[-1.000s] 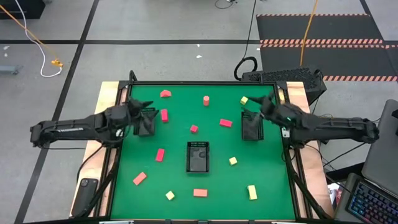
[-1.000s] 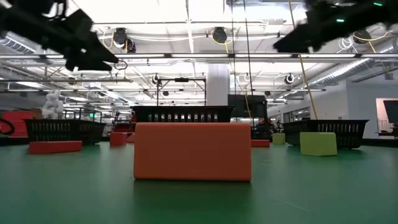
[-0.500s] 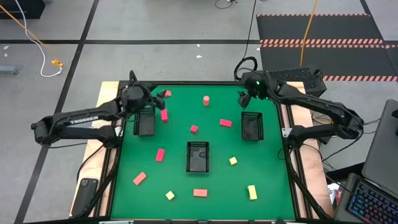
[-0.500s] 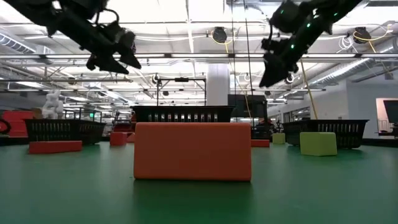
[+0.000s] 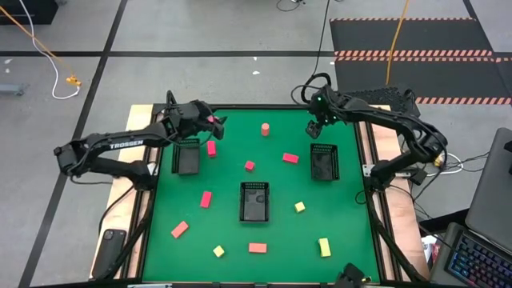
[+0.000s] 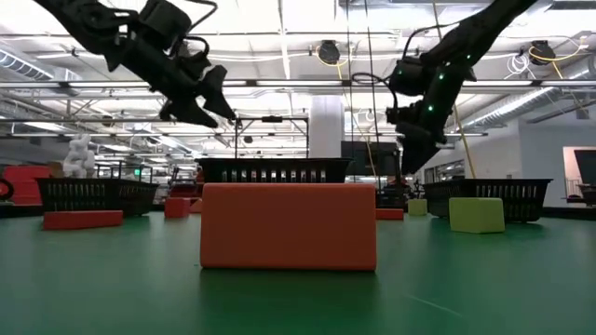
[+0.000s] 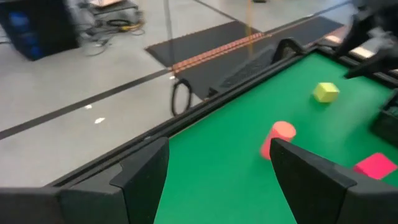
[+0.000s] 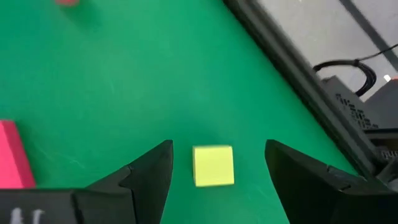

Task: Sort & place blocks by color
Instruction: Put the light green block into the middle black basket

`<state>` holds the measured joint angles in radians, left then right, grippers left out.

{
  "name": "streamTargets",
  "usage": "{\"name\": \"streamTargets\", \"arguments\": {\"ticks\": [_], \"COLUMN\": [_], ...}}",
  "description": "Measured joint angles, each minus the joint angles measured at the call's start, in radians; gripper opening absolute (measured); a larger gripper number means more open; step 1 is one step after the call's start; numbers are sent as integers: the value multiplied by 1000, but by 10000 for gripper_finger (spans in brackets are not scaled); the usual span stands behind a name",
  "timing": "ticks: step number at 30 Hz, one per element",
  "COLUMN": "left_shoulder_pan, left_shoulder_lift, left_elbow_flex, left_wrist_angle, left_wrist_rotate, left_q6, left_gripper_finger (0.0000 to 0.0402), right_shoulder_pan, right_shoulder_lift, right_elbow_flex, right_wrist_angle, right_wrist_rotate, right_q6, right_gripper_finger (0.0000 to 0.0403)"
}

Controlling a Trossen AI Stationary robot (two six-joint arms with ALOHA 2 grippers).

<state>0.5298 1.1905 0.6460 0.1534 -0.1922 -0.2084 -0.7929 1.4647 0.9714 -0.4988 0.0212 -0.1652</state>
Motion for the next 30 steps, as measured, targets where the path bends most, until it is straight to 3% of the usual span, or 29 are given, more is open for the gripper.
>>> {"name": "streamTargets", "arguments": {"ticks": [6,30], "left_shoulder_pan": [29,4], "left_shoulder_lift": [42,48], "left_elbow_flex": [0,0], "left_wrist_angle": [63,60], "left_wrist_rotate": [144,150], "left_q6": [22,23], "left_gripper_finger": [283,283], "right_shoulder_pan": [0,-25], "right_shoulder_lift": [50,71], "right_elbow_flex": [0,-113], "right_wrist_angle": [-5,139], "right_wrist_rotate": [0,29], "right_q6": [-30,-89], "right_gripper_finger": [249,261]}}
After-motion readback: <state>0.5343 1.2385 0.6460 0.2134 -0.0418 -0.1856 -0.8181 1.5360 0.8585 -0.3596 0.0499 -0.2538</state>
